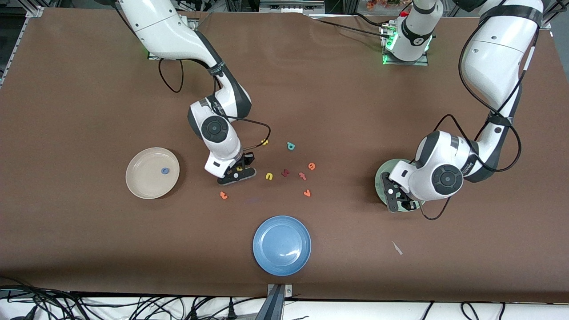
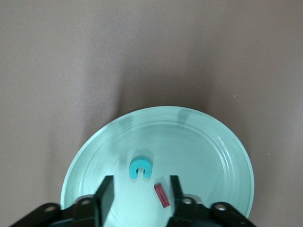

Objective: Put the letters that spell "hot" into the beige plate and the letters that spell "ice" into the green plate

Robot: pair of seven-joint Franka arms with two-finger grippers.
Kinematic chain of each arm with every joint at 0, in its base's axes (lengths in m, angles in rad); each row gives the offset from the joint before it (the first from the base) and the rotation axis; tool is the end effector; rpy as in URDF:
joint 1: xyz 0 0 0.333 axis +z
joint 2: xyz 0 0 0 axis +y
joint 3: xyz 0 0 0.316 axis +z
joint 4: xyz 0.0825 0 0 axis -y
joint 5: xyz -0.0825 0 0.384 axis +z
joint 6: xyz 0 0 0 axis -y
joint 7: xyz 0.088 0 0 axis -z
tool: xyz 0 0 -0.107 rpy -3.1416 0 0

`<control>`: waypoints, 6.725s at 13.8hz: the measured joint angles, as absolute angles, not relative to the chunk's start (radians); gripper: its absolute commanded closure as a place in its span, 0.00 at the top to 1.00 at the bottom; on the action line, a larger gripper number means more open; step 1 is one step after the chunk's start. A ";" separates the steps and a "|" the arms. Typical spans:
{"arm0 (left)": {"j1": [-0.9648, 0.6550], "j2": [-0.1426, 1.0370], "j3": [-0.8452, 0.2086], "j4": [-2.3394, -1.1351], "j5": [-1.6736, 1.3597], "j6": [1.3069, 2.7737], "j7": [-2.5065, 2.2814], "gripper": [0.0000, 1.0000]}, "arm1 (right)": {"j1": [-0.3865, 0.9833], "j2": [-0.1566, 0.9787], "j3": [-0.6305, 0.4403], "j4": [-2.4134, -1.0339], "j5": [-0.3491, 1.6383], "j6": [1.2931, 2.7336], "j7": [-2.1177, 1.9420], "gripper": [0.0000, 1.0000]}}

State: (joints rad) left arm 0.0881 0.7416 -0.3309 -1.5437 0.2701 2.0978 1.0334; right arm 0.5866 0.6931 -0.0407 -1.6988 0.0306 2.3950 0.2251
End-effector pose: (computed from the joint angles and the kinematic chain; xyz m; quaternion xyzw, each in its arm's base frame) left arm 0.6787 -0.1220 0.2198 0.7744 -0.6288 -0.0639 0.0289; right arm 0.5761 0.3534 0.1921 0.9882 0.1533 0.0027 0.0017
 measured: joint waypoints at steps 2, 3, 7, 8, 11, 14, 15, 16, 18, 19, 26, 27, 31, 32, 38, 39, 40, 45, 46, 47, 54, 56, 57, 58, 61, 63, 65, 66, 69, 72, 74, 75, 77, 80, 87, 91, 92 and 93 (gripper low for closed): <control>0.092 0.733 -0.333 -1.539 0.267 2.090 1.021 1.00 | 0.571 0.692 -0.043 -1.677 0.031 2.360 0.194 0.15; 0.093 0.723 -0.335 -1.536 0.259 2.072 0.994 1.00 | 0.560 0.690 -0.044 -1.670 0.031 2.342 0.166 0.15; 0.060 0.653 -0.356 -1.533 0.188 1.993 0.727 1.00 | 0.512 0.670 -0.074 -1.655 0.031 2.275 0.045 0.16; 0.040 0.637 -0.357 -1.534 0.165 1.980 0.648 1.00 | 0.508 0.663 -0.091 -1.655 0.031 2.254 0.013 0.16; -0.025 0.623 -0.358 -1.537 0.095 1.971 0.405 1.00 | 0.506 0.651 -0.161 -1.655 0.031 2.221 -0.098 0.16; -0.099 0.645 -0.362 -1.559 0.089 2.041 0.129 1.00 | 0.499 0.646 -0.190 -1.655 0.031 2.214 -0.141 0.16; -0.124 0.658 -0.364 -1.568 0.089 2.083 0.055 1.00 | 0.498 0.646 -0.191 -1.655 0.031 2.214 -0.142 0.16; -0.147 0.672 -0.365 -1.574 0.089 2.120 -0.003 1.00 | 0.498 0.646 -0.192 -1.656 0.031 2.214 -0.147 0.16; -0.194 0.707 -0.366 -1.580 0.089 2.190 -0.065 0.95 | 0.487 0.646 -0.200 -1.656 0.031 2.213 -0.181 0.16; -0.217 0.726 -0.366 -1.580 0.089 2.222 -0.079 0.85 | 0.472 0.645 -0.205 -1.656 0.031 2.213 -0.210 0.16; -0.279 0.791 -0.365 -1.581 0.160 2.292 -0.090 0.60 | 0.333 0.626 -0.213 -1.657 0.031 2.158 -0.320 0.20; -0.284 0.802 -0.365 -1.581 0.160 2.309 -0.090 0.60 | 0.322 0.626 -0.213 -1.658 0.031 2.156 -0.320 0.40; -0.295 0.820 -0.365 -1.581 0.164 2.325 -0.092 0.40 | 0.269 0.639 -0.213 -1.667 0.035 2.155 -0.318 1.00; -0.296 0.820 -0.365 -1.581 0.177 2.325 -0.092 0.34 | 0.264 0.641 -0.213 -1.667 0.038 2.154 -0.317 1.00; -0.298 0.822 -0.365 -1.581 0.196 2.325 -0.093 0.01 | 0.271 0.633 -0.151 -1.663 0.044 2.128 -0.213 1.00; -0.298 0.822 -0.364 -1.581 0.196 2.325 -0.093 0.00 | 0.274 0.631 -0.128 -1.661 0.044 2.123 -0.196 1.00; -0.298 0.821 -0.365 -1.579 0.196 2.325 -0.093 0.00 | 0.277 0.629 -0.106 -1.660 0.044 2.117 -0.184 1.00; -0.276 0.782 -0.358 -1.549 0.197 2.223 -0.087 0.00 | 0.287 0.623 0.004 -1.634 0.044 2.115 -0.076 1.00; -0.261 0.754 -0.356 -1.540 0.197 2.171 -0.070 0.00 | 0.301 0.623 0.016 -1.626 0.044 2.118 -0.055 1.00; -0.238 0.722 -0.355 -1.537 0.197 2.121 -0.038 0.00 | 0.318 0.624 0.019 -1.624 0.044 2.128 -0.040 1.00; -0.025 0.620 -0.337 -1.547 0.198 1.952 0.384 0.00 | 0.366 0.704 0.021 -1.616 0.040 2.292 -0.036 1.00; 0.008 0.623 -0.329 -1.560 0.198 1.952 0.446 0.00 | 0.377 0.724 0.021 -1.588 0.031 2.300 -0.036 1.00; 0.016 0.626 -0.323 -1.567 0.208 1.952 0.465 0.00 | 0.379 0.733 0.021 -1.573 0.030 2.300 -0.036 1.00; 0.019 0.632 -0.315 -1.574 0.240 1.952 0.474 0.00 | 0.380 0.743 0.021 -1.558 0.030 2.300 -0.037 1.00; 0.021 0.666 -0.308 -1.579 0.325 1.966 0.479 0.00 | 0.381 0.773 0.021 -1.515 0.028 2.300 -0.043 0.99; 0.023 0.692 -0.305 -1.589 0.378 2.002 0.479 0.00 | 0.381 0.793 0.021 -1.492 0.028 2.302 -0.045 0.99; 0.025 0.706 -0.303 -1.619 0.390 2.051 0.477 0.77 | 0.382 0.812 0.021 -1.476 0.028 2.317 -0.045 0.95; 0.026 0.709 -0.302 -1.633 0.390 2.066 0.472 1.00 | 0.382 0.820 0.021 -1.469 0.028 2.321 -0.045 0.95; 0.038 0.702 -0.303 -1.639 0.390 2.068 0.468 1.00 | 0.382 0.838 0.021 -1.456 0.028 2.330 -0.045 0.85; 0.046 0.672 -0.319 -1.622 0.390 2.009 0.466 1.00 | 0.382 0.846 0.021 -1.444 0.027 2.330 -0.046 0.75; 0.058 0.639 -0.340 -1.611 0.374 1.965 0.452 1.00 | 0.382 0.849 0.021 -1.437 0.027 2.330 -0.047 0.71; 0.065 0.617 -0.343 -1.607 0.333 1.957 0.448 1.00 | 0.382 0.851 0.021 -1.435 0.027 2.330 -0.047 0.65; 0.078 0.561 -0.337 -1.602 0.233 1.932 0.447 1.00 | 0.383 0.856 0.021 -1.426 0.027 2.330 -0.049 0.61; 0.080 0.455 -0.300 -1.598 0.138 1.858 0.390 1.00 | 0.389 0.867 0.021 -1.412 0.027 2.330 -0.051 0.58; 0.025 0.211 -0.126 -1.599 0.020 1.822 0.307 1.00 | 0.400 0.880 0.021 -1.402 0.025 2.330 -0.051 0.31; -0.005 0.136 -0.099 -1.606 0.017 1.743 0.132 1.00 | 0.400 0.880 0.020 -1.400 0.023 2.330 -0.051 0.18; -0.021 0.121 -0.099 -1.608 0.017 1.725 0.069 1.00 | 0.400 0.880 0.020 -1.400 0.023 2.330 -0.051 0.16; -0.038 0.107 -0.099 -1.609 0.017 1.715 0.021 1.00 | 0.400 0.880 0.020 -1.400 0.023 2.329 -0.051 0.16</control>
